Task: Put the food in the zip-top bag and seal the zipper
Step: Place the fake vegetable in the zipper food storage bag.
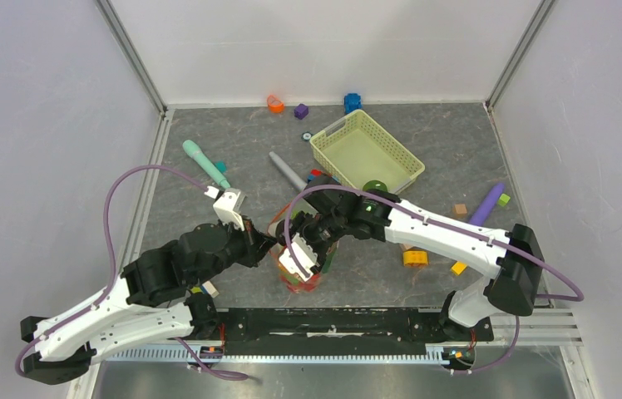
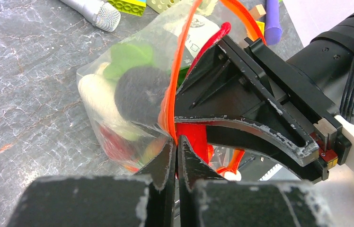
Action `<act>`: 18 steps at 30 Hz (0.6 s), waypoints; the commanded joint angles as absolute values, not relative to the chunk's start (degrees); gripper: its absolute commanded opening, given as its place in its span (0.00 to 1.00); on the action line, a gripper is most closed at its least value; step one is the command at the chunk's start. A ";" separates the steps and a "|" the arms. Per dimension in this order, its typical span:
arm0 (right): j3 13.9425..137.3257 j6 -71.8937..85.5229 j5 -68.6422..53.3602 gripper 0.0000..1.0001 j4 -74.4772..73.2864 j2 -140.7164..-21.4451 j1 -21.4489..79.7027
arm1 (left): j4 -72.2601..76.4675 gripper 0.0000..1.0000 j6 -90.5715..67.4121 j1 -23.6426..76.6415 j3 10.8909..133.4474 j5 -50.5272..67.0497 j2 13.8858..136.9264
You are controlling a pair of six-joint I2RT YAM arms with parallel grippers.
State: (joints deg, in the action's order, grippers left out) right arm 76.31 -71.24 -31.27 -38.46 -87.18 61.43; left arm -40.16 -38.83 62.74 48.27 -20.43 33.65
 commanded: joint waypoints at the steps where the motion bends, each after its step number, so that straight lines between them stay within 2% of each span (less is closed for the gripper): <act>1: 78.83 -71.50 -32.11 0.69 -39.72 -85.45 61.26 | -36.93 0.02 -36.46 62.78 51.06 -20.45 33.54; 6: 80.67 -71.28 -32.75 0.77 -39.47 -84.09 61.32 | -36.74 0.02 -36.73 62.84 50.83 -20.81 34.34; 12: 83.08 -70.96 -29.82 0.98 -37.84 -80.26 61.33 | -37.00 0.02 -37.66 62.84 50.45 -22.09 33.99; 18: 75.42 -61.50 -23.92 0.98 -24.07 -72.27 61.26 | -37.65 0.02 -38.21 62.77 50.19 -24.10 33.32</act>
State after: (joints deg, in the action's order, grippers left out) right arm 79.33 -68.95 -28.73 -35.40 -78.50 61.39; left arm -39.97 -38.68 62.74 48.42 -21.19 34.06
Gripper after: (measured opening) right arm 0.978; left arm 0.043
